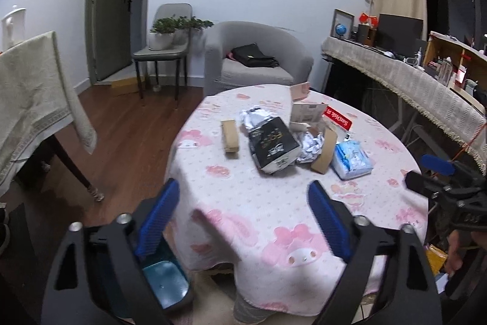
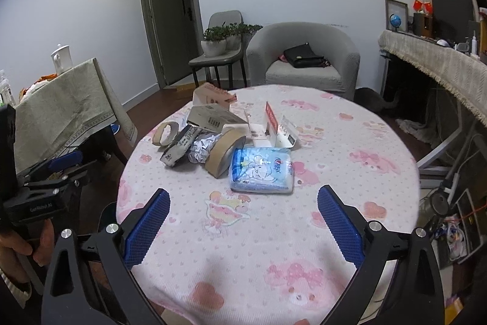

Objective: Collect trash
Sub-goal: 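Grasp the black tissue pack with the left gripper while the right grasps the blue tissue pack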

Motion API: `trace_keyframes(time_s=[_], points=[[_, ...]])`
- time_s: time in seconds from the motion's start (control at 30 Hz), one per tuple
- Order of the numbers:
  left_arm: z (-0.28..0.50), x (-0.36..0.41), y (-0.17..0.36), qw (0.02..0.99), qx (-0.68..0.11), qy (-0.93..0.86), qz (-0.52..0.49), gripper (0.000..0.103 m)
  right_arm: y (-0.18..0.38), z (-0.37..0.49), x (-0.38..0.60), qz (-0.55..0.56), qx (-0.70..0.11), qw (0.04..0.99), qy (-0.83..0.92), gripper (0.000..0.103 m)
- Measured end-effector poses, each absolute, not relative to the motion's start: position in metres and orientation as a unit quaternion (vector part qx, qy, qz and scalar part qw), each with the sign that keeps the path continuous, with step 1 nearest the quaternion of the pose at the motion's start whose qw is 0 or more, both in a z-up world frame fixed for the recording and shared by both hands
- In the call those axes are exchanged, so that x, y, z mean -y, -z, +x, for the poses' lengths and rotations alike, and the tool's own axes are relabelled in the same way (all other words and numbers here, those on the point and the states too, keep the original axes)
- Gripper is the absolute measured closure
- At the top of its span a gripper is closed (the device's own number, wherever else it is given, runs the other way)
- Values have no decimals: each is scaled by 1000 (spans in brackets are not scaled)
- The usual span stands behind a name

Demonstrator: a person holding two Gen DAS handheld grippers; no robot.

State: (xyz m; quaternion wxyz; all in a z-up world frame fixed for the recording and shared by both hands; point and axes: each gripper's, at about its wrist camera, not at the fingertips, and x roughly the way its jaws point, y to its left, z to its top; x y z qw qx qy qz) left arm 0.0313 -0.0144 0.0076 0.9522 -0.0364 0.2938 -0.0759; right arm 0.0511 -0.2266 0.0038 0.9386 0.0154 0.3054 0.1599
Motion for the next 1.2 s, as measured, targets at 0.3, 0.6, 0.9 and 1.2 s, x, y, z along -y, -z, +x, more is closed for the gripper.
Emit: trace_keyframes(time_s=[0.3, 0.6, 0.9, 1.2], points=[[66, 23, 4, 935, -320, 124, -93, 29, 4, 83, 220, 8, -326, 931, -164, 11], [94, 26, 16, 912, -349, 148, -159, 37, 20, 99, 220, 13, -360, 918, -167, 20], [115, 22, 24, 900, -363, 139, -196, 36, 29, 115, 217, 13, -382, 910, -159, 20], [129, 17, 36, 885, -383, 135, -226, 29, 36, 131, 215, 9, -399, 905, -148, 20]])
